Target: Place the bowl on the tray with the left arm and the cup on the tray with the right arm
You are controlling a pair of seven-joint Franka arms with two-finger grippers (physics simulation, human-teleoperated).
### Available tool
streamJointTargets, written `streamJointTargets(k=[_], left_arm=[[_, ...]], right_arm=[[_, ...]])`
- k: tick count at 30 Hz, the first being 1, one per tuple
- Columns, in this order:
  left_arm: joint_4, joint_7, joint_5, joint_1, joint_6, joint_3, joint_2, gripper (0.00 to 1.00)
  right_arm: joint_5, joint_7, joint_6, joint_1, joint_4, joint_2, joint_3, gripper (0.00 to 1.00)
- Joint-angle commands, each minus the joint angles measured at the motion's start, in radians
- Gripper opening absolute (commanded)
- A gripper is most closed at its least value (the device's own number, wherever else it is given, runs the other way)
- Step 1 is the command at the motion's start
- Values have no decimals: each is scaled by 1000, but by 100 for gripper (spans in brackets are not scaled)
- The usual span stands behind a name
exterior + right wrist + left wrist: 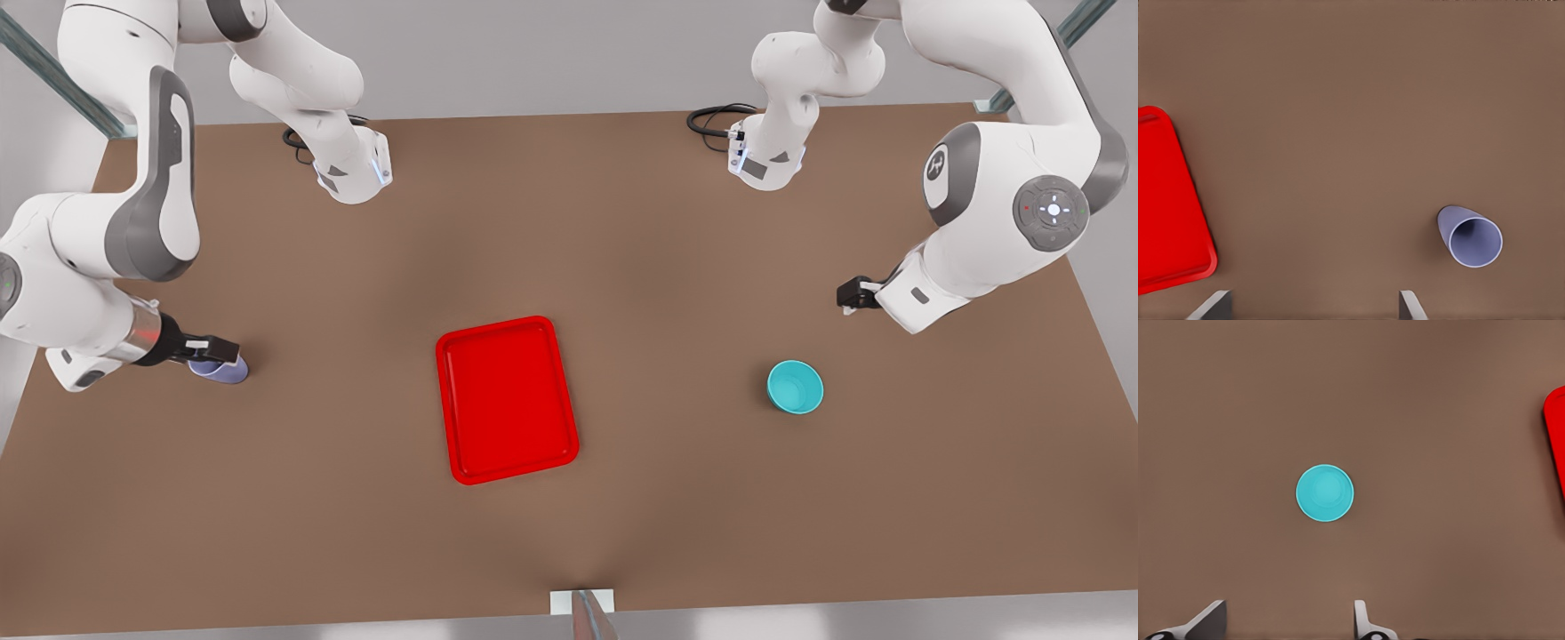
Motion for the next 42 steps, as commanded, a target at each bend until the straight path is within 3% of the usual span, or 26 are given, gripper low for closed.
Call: streamJointTargets(k=[1,3,4,5,7,11,21,22,23,24,25,30,38,42], left_arm=[[-2,7,4,0,1,0,-1,100],[-107,-9,-11,43,71,3,8,100],[-273,2,-8,71,200,3,25,100],[-330,7,-19,106,323,2,76,100],[-333,45,-232,195,469,2,209,100],[-383,217,-321,224,651,-6,363,100],[-423,224,-332,187,697,-23,398,100],[-423,226,-332,187,702,-23,403,95],[-423,226,-332,187,702,-23,404,57],[-422,226,-332,187,703,-23,409,39],[-420,226,-332,187,705,-23,415,31],[-416,223,-332,186,717,-23,423,21],[-390,208,-329,180,708,-23,420,21],[-350,90,-333,104,696,-23,383,21]], right_arm=[[0,0,0,0,0,-1,0,100],[0,2,0,-1,0,1,0,100],[0,2,0,0,0,1,0,100],[0,2,0,2,-2,1,2,100],[-2,3,2,3,-2,1,5,100],[-5,0,2,5,-2,2,6,100],[-3,3,0,5,-2,8,6,100],[-3,3,0,5,-2,8,6,100],[-3,2,0,5,-2,8,6,100],[-3,2,0,5,-2,8,6,100],[-3,0,-2,3,-3,8,6,100],[-2,0,-2,2,-3,8,6,100],[-2,-2,-3,0,-3,8,6,100],[-2,-2,-12,0,-2,8,6,100]])
